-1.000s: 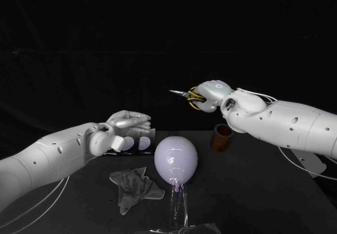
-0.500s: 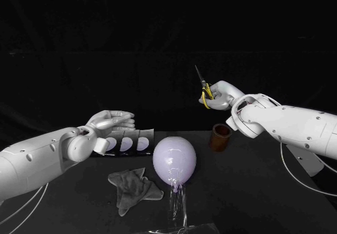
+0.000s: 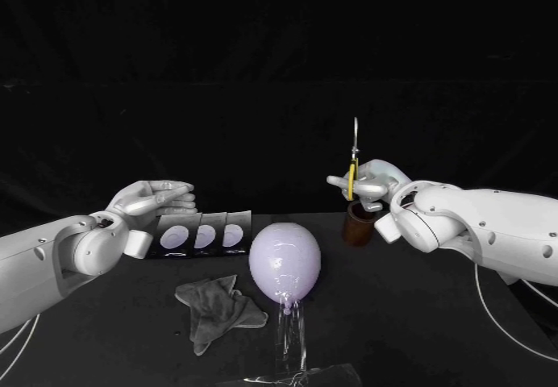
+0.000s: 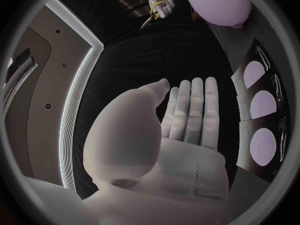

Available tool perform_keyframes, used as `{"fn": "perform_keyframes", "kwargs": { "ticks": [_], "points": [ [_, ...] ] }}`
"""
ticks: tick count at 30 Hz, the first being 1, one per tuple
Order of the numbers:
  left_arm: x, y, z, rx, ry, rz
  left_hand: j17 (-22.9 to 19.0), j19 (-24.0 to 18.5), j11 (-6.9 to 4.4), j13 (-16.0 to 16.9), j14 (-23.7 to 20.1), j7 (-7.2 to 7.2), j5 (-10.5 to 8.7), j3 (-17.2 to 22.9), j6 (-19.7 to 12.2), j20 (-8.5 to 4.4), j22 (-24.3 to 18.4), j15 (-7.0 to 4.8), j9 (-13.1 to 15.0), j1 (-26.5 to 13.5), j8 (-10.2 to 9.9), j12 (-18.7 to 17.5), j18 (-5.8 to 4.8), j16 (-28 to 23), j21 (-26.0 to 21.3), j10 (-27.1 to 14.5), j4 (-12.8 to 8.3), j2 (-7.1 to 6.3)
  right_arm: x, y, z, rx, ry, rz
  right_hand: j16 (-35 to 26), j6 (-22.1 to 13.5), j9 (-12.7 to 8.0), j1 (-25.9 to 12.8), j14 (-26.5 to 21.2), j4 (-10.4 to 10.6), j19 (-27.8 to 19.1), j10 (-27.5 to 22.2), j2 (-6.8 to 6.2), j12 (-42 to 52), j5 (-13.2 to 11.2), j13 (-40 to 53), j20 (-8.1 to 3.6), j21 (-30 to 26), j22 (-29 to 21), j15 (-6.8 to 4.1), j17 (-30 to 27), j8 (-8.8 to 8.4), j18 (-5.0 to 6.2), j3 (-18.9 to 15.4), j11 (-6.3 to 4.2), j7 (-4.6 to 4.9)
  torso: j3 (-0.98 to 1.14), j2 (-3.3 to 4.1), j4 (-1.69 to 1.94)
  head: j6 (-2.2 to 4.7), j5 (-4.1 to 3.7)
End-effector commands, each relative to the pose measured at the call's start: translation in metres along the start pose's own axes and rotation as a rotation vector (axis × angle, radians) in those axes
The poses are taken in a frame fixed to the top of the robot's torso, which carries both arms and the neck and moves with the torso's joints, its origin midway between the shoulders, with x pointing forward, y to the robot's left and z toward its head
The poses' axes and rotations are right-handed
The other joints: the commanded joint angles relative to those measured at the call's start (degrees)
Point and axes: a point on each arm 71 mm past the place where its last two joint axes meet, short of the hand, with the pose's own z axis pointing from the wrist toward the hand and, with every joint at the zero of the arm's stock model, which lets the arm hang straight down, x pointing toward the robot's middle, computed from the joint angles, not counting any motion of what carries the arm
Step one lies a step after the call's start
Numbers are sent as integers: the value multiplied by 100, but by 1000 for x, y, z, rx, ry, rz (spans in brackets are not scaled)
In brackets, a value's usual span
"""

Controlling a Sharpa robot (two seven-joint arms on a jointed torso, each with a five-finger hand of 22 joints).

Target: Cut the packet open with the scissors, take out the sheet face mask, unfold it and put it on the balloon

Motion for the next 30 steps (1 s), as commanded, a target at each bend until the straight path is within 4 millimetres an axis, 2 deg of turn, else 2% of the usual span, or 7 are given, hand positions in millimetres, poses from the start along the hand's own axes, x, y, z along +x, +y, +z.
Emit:
{"fn": "perform_keyframes", "kwargs": {
  "ticks": [1, 3, 13, 17, 18, 21, 30],
  "points": [
    [-5, -4, -2, 29, -31, 15, 7, 35, -18, 7, 44, -4, 30, 5, 39, 4, 6, -8, -6, 57, -25, 17, 38, 15, 27, 30, -40, -3, 3, -8, -7, 74, -4, 83, -4, 1732, 1828, 58, 566, 11, 32, 1546, 8, 6399, 2, 1496, -40, 50, 860, -81, 1510, 3246, -15, -49, -848, -611, -1, -13, -9, -42, -29],
    [-8, -4, -4, 28, -41, 18, 8, 37, -20, 7, 44, -6, 30, 7, 46, 1, 8, -8, -7, 63, -25, 19, 36, 14, 31, 37, -47, -2, 6, -12, -12, 84, 1, 91, -4, 1935, 1946, 53, 566, 34, 61, 1546, 76, 6399, 4, 1496, -61, 91, 890, -99, 1510, 3674, -25, -75, -869, -637, -3, -16, -6, -44, -33],
    [-17, -4, -7, 34, -65, 65, 14, 38, -18, 5, 43, -6, 29, -2, 60, -8, 13, -8, -15, 62, -33, 15, 31, 13, 42, 48, -61, -21, 20, -26, -32, 115, 79, 112, -4, 2055, 2022, -246, 566, 399, 152, 1546, 572, 6399, 6, 1496, -109, 224, 982, -146, 1510, 3967, -60, -99, -918, -688, -13, -11, 1, -106, -30],
    [-18, -5, -7, 43, -73, 121, 21, 31, -4, -4, 44, 0, 29, -27, 45, -8, 13, -3, -29, 20, -57, -8, 27, 12, 45, 9, -46, -56, 25, -30, -40, 116, 123, 132, -4, 1986, 1982, -233, 566, 389, 163, 1546, 581, 6399, 7, 1496, -112, 242, 993, -148, 1510, 3858, -64, -95, -921, -691, -15, -10, 3, -149, 184],
    [-18, -5, -7, 46, -76, 143, 26, 30, 18, -16, 51, 18, 29, -35, 35, -9, 13, 2, -38, 9, -72, -29, 27, 17, 47, -67, -45, -74, 27, -31, -42, 114, 139, 143, -4, 1938, 1957, -191, 566, 355, 154, 1546, 603, 6399, 7, 1496, -116, 225, 987, -151, 1510, 3793, -60, -78, -925, -694, -14, -14, 4, -160, 328],
    [-20, -5, -7, 54, -91, 201, 50, 32, 69, -20, 74, 63, 29, -66, -29, -11, 16, 23, -71, -13, -134, -24, 25, 40, 60, -253, -45, -118, 34, -33, -50, 106, 180, 174, -4, 1874, 1926, -146, 566, 313, 133, 1546, 625, 6399, 8, 1496, -119, 190, 971, -154, 1510, 3710, -52, -61, -926, -695, -12, -16, 3, -193, 578],
    [-28, -5, -9, 61, -155, 417, 75, -84, 119, -6, -61, 109, 29, -194, -54, 45, -14, 79, -108, -113, -190, 0, -1, 22, 4, -393, 9, -229, 47, -40, -69, 84, 238, 222, -4, 1549, 1766, -64, 566, 214, 84, 1546, 635, 6399, 7, 1496, -120, 107, 934, -150, 1510, 3266, -34, -41, -918, -683, -20, -21, 12, -322, 1013]
  ]
}}
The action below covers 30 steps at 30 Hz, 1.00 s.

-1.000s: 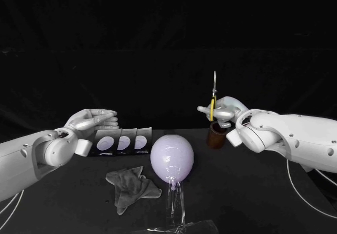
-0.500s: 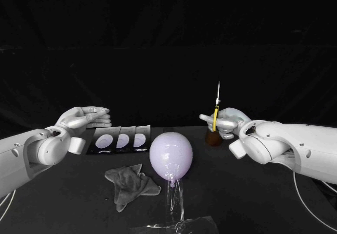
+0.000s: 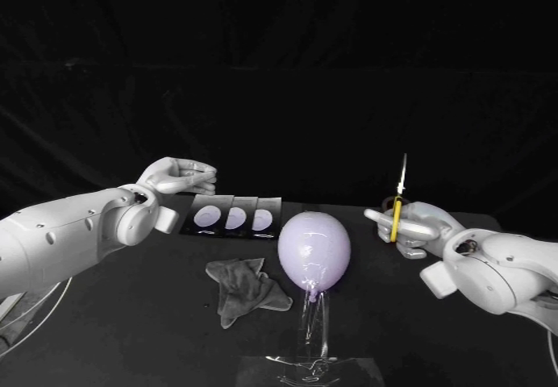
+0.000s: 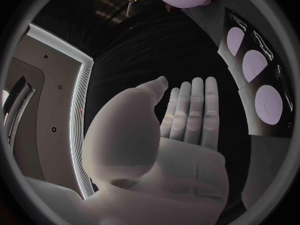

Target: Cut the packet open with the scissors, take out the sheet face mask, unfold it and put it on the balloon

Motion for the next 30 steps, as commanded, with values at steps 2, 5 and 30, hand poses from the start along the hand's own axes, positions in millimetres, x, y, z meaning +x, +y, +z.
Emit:
{"fn": "perform_keyframes", "kwargs": {
  "ticks": [2, 5, 30],
  "points": [
    [-4, -3, 0, 52, -39, 215, -25, -358, 22, 19, -350, 45, 30, -95, 17, 147, -109, 103, -29, 3, -56, 23, -55, -113, -217, -86, 30, -69, 7, 2, -5, -51, 57, 24, 34, 1432, 1663, 118, 566, -51, 0, 1433, 91, 6365, 7, 1510, -20, -26, 934, -68, 1509, 3066, 8, -9, -790, -595, -10, 3, 6, -73, 244],
    [-6, -1, 0, 77, -26, 316, -97, -893, 93, 5, -685, 53, 20, -152, -62, 325, -240, 196, -60, 42, -115, 1, -209, -288, -540, -298, 21, -108, 8, 1, -6, -55, 61, 22, 34, 1432, 1663, 118, 566, -51, 0, 1433, 91, 6365, 7, 1510, -20, -26, 934, -68, 1509, 3066, 8, -9, -790, -595, -19, 3, 12, -91, 305],
    [4, 56, 14, 30, 271, 1011, -2048, -4696, -357, -173, -5126, -420, 60, -3966, -2962, 413, -444, 280, -1146, 1073, -1096, -191, -641, -996, -1622, -4917, 858, -393, 8, -1, -10, -74, 60, -3, 34, 1397, 1649, 139, 566, -77, -16, 1433, 88, 6365, 7, 1510, -19, -53, 923, -66, 1509, 3023, 13, -7, -788, -592, -53, 58, 4, -184, 588]
  ]
}}
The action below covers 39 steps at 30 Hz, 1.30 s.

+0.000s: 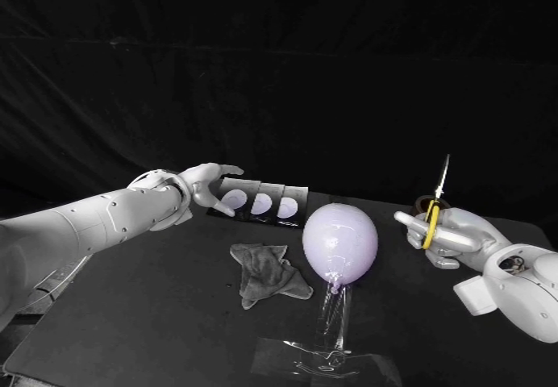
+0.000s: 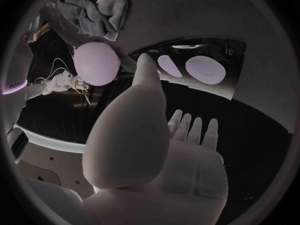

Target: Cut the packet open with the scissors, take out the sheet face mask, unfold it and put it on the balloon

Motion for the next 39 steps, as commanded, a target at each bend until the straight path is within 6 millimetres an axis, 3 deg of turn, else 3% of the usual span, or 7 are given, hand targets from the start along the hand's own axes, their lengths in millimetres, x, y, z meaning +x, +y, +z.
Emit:
{"fn": "perform_keyframes", "kwargs": {
  "ticks": [1, 7, 8, 24, 27, 32, 39],
  "points": [
    [8, 0, 3, 20, 83, 98, -59, -92, -29, -21, -130, -13, -2, -20, -177, -22, -11, -35, -72, -130, -48, -35, -15, -30, -30, -219, -8, -24, 1, 2, -1, -28, 17, -17, 26, 1392, 1647, 140, 572, -35, -11, 1439, 90, 6365, 7, 1505, -21, -25, 925, -66, 1505, 3016, 23, 11, -781, -592, -19, 35, -12, 23, 22],
    [10, 4, 7, 3, 97, 104, -136, -185, -3, -38, -294, 9, -10, -62, -471, -58, -18, -109, -191, -574, -63, -46, -2, -38, -36, -522, 0, -54, 0, 2, -1, -29, 14, -21, 26, 1392, 1647, 140, 572, -35, -11, 1439, 90, 6365, 7, 1505, -21, -25, 925, -66, 1505, 3016, 23, 11, -781, -592, -33, 64, -15, 39, 29],
    [11, 5, 7, 1, 98, 103, -133, -188, 53, -34, -293, 103, 29, -86, -514, -90, -14, -166, -202, -1211, -58, -41, 18, -27, -29, -555, 2, -52, 0, 2, -1, -29, 15, -21, 26, 1392, 1647, 140, 572, -35, -11, 1439, 90, 6365, 7, 1505, -21, -25, 925, -66, 1505, 3016, 23, 11, -781, -592, -32, 71, -19, 42, 30],
    [17, 3, 21, -35, 144, 59, -40, -12, 264, -27, -96, 254, 119, 199, -649, -104, 28, -45, -255, -2559, -54, -31, 118, 32, 31, -551, 12, 78, 1, 2, -3, -34, 14, -29, 26, 1399, 1653, 168, 572, -65, -11, 1439, 102, 6365, 8, 1505, -20, -27, 926, -66, 1505, 3028, 23, 26, -780, -591, -58, 152, -49, 72, 36],
    [18, 3, 22, -39, 143, 53, -27, 18, 308, -25, -60, 299, 126, 383, -667, -103, 34, -27, -260, -2840, -52, -28, 144, 43, 43, -538, 6, 294, 1, 3, -3, -35, 16, -30, 26, 1399, 1653, 168, 572, -65, -11, 1439, 102, 6365, 8, 1505, -20, -27, 926, -66, 1505, 3028, 23, 26, -780, -591, -59, 158, -55, 65, 35],
    [18, 3, 24, -47, 143, 44, -19, 26, 452, -16, 9, 448, -14, 1230, -640, -144, 38, 32, -248, -3448, -22, -17, 271, 51, 54, -453, -35, 1677, 2, 3, -4, -37, 16, -31, 26, 1396, 1652, 174, 572, -71, -12, 1439, 104, 6365, 8, 1505, -20, -28, 926, -66, 1505, 3025, 24, 29, -780, -591, -56, 153, -48, 41, 31],
    [18, 4, 24, -61, 147, 41, -47, -7, 486, -17, -10, 487, -36, 1333, -546, -135, 35, 58, -210, -3566, 14, -21, 354, 36, 52, -428, -43, 2072, 2, 3, -4, -40, 18, -32, 26, 1396, 1653, 179, 572, -77, -12, 1439, 105, 6365, 8, 1505, -20, -28, 926, -65, 1505, 3025, 24, 31, -780, -591, -54, 145, -42, 12, 45]
  ]
}}
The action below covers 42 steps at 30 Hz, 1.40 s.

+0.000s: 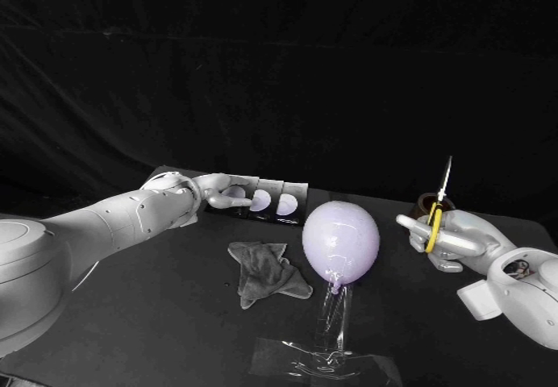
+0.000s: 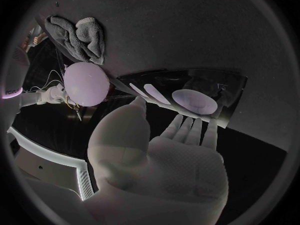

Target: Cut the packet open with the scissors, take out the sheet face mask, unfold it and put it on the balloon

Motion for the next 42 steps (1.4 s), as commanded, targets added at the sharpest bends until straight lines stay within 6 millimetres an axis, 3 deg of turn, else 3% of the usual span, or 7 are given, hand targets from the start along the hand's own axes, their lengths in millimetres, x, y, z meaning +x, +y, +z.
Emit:
{"fn": "perform_keyframes", "kwargs": {
  "ticks": [1, 22, 26, 33, 34, 35, 42],
  "points": [
    [0, 0, 1, -9, 13, -22, -16, -22, 38, 3, -10, 354, -21, 31, 38, 2, 2, 10, 8, -2, 22, 11, 126, 10, 30, -3, 13, 65, 2, 2, 0, -24, 15, -11, 40, 1396, 1652, 172, 576, -37, 15, 1439, 99, 6354, 8, 1506, -31, -27, 926, -83, 1505, 3024, 58, -7, -780, -591, 2, -7, 3, -17, 20],
    [17, 8, -7, -46, 67, -14, -81, -107, 64, -4, -114, 389, -21, -6, 73, 9, -11, 19, 16, 4, 39, 2, 192, -23, 11, -53, 14, 8, 3, 3, -1, -31, 19, -18, 40, 1401, 1656, 187, 576, -55, 17, 1439, 98, 6354, 8, 1506, -31, -24, 928, -83, 1505, 3032, 57, -1, -780, -591, -3, -12, 13, -104, 36],
    [19, 8, -10, -47, 75, -9, -96, -144, 61, -4, -140, 388, -22, -45, 108, 8, -16, 13, 27, 1, 53, 2, 220, -30, 1, -58, 16, -109, 3, 3, -1, -33, 18, -20, 40, 1401, 1656, 187, 576, -55, 17, 1439, 98, 6354, 8, 1506, -31, -24, 928, -83, 1505, 3032, 57, -1, -780, -591, -1, -16, 17, -108, 36],
    [23, 8, -17, -46, 89, -1, -115, -176, 40, -2, -153, 368, 1, -299, 141, 33, -14, -11, 33, 84, 73, 5, 298, -26, 0, -56, 40, -1050, 2, 3, -1, -33, 15, -24, 40, 1404, 1658, 194, 576, -65, 15, 1439, 99, 6354, 8, 1506, -31, -29, 927, -83, 1505, 3037, 58, 2, -779, -590, -5, -16, 12, -120, 52],
    [24, 7, -18, -46, 92, 0, -116, -182, 31, 0, -147, 360, 22, -529, 149, 42, -13, -19, 35, 161, 78, 8, 317, -24, 1, -43, 43, -1301, 1, 3, -1, -33, 15, -24, 40, 1404, 1658, 194, 576, -65, 15, 1439, 99, 6354, 8, 1506, -31, -29, 927, -83, 1505, 3037, 58, 2, -779, -590, -3, -17, 11, -116, 59],
    [25, 7, -19, -46, 97, 1, -116, -182, 31, 0, -147, 360, 22, -529, 149, 42, -13, -19, 35, 161, 78, 8, 317, -24, 1, -43, 43, -1301, 1, 3, -1, -33, 14, -24, 40, 1404, 1658, 194, 576, -65, 15, 1439, 99, 6354, 8, 1506, -31, -29, 927, -83, 1505, 3037, 58, 2, -779, -590, -2, -18, 13, -122, 59],
    [35, 6, -26, -57, 137, 12, -113, -173, 2, 3, -121, 334, 154, -1206, 152, 59, -7, -53, 40, 809, 93, 10, 380, -14, 11, -15, 66, -1944, 1, 3, -1, -35, 13, -26, 40, 1403, 1657, 203, 576, -75, 11, 1439, 99, 6354, 9, 1506, -31, -36, 923, -83, 1505, 3035, 60, 5, -779, -590, 6, -40, 29, -143, 75]
  ]
}}
